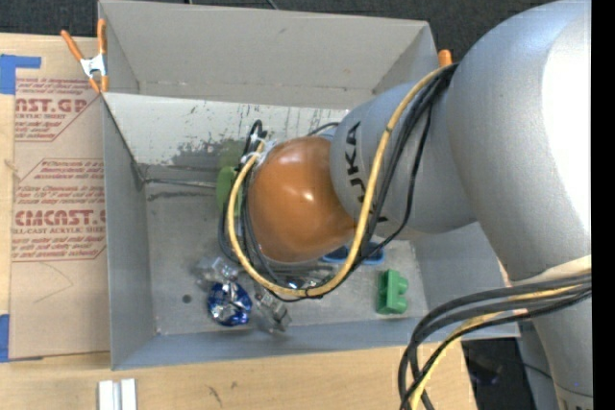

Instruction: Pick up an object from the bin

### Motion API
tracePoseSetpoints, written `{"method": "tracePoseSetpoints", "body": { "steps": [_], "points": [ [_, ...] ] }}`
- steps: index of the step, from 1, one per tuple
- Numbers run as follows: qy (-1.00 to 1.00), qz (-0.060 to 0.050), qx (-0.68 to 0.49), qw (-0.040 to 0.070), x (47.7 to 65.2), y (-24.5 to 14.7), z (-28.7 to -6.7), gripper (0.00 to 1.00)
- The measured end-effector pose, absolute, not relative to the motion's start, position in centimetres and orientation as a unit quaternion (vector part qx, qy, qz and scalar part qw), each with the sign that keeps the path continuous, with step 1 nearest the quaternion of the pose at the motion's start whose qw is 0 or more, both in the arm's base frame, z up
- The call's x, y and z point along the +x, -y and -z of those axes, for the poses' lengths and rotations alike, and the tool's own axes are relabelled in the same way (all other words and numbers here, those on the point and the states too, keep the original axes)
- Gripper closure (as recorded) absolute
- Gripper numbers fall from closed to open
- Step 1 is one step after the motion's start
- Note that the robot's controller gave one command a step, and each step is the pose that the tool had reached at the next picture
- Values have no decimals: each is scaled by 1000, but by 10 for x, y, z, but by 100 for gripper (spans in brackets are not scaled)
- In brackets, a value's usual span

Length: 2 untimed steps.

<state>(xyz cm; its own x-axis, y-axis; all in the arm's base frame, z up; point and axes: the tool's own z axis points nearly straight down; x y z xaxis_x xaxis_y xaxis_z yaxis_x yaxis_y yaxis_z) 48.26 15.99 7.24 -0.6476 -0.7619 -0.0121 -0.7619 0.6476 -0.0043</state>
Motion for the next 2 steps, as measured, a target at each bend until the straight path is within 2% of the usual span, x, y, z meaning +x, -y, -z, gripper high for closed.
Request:
{"method": "tracePoseSetpoints", "body": {
  "steps": [1, 2],
  "points": [
    [-908, 0, -418, 5, 483, -159, -72, 100],
    [-895, 0, -447, 5, 489, -168, -207, 100]
  ]
}}
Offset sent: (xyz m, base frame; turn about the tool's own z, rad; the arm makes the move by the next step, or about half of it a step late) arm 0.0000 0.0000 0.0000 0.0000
